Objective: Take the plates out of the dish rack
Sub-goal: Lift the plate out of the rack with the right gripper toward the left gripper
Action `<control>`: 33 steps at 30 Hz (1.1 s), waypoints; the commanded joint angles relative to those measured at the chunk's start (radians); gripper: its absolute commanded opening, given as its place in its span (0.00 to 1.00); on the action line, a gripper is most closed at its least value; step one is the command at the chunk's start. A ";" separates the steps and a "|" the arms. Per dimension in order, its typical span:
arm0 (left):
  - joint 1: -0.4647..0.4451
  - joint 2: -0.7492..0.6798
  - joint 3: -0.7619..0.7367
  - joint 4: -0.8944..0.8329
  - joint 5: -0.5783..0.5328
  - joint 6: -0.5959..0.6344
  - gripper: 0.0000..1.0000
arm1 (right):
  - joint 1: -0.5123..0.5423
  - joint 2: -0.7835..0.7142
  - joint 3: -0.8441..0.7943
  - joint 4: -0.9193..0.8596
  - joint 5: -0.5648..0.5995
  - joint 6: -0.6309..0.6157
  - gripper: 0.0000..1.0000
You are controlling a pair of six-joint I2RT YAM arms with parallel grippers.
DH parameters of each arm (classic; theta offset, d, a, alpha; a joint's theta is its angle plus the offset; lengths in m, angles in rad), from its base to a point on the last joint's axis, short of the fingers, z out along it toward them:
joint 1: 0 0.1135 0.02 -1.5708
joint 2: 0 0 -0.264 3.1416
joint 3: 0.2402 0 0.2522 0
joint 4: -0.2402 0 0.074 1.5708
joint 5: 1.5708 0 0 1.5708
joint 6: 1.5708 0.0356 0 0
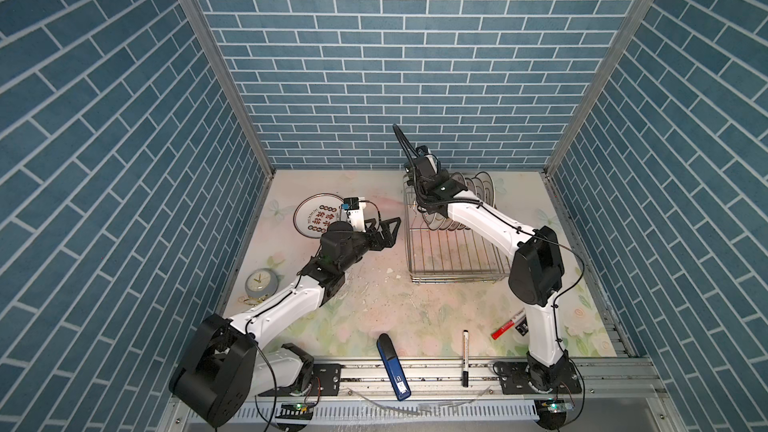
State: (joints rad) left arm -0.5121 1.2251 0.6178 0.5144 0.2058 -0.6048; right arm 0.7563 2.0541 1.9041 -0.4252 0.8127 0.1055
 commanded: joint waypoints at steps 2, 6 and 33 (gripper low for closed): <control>-0.008 -0.008 0.025 0.009 0.007 0.012 1.00 | 0.012 -0.118 -0.026 0.104 0.072 -0.060 0.00; -0.007 -0.015 0.025 0.007 0.012 0.010 1.00 | 0.019 -0.146 -0.041 0.118 0.089 -0.086 0.00; -0.019 -0.205 -0.037 0.056 0.112 0.007 1.00 | -0.080 -0.711 -0.657 0.469 -0.556 0.094 0.00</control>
State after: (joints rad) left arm -0.5236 1.0267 0.5732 0.5724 0.3000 -0.5919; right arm 0.7063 1.4025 1.2827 -0.0841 0.4343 0.1017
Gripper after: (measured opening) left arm 0.996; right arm 0.085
